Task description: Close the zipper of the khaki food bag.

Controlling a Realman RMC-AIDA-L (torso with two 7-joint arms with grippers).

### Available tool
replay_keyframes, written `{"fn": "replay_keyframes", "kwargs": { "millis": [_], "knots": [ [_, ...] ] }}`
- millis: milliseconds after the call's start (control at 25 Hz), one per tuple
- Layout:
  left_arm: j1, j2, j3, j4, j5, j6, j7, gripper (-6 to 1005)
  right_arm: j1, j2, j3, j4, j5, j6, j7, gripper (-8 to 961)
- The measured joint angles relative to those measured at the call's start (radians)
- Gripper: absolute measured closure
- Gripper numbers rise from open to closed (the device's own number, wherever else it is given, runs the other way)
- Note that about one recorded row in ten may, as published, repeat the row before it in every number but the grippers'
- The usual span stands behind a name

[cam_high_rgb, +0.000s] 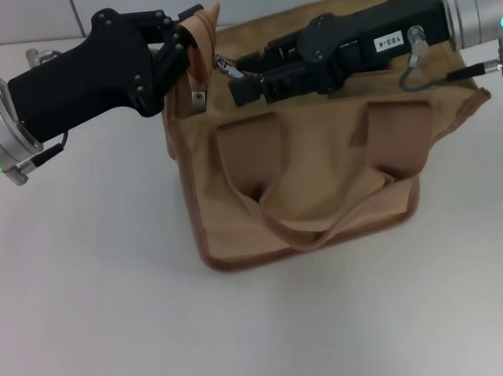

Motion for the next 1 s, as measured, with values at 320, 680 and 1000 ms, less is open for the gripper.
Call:
{"fn": "replay_keyframes", "kwargs": {
  "millis": [320,680,1000],
  "knots": [
    [0.000,-0.001,0.004,0.000,0.000,0.000,-0.001,979,0.005,0.008,-0.007,-0.023,-0.011,0.013,0.000,588],
    [-0.002,-0.001,0.005,0.000,0.000,0.001,0.000,980,-0.013,0.012,-0.028,-0.077,-0.012,0.021,-0.001,731],
    [-0.002,-0.001,0.005,0.000,0.000,0.000,0.000,979,-0.066,0.028,-0.051,-0.171,-0.022,0.006,0.000,736]
  ]
}}
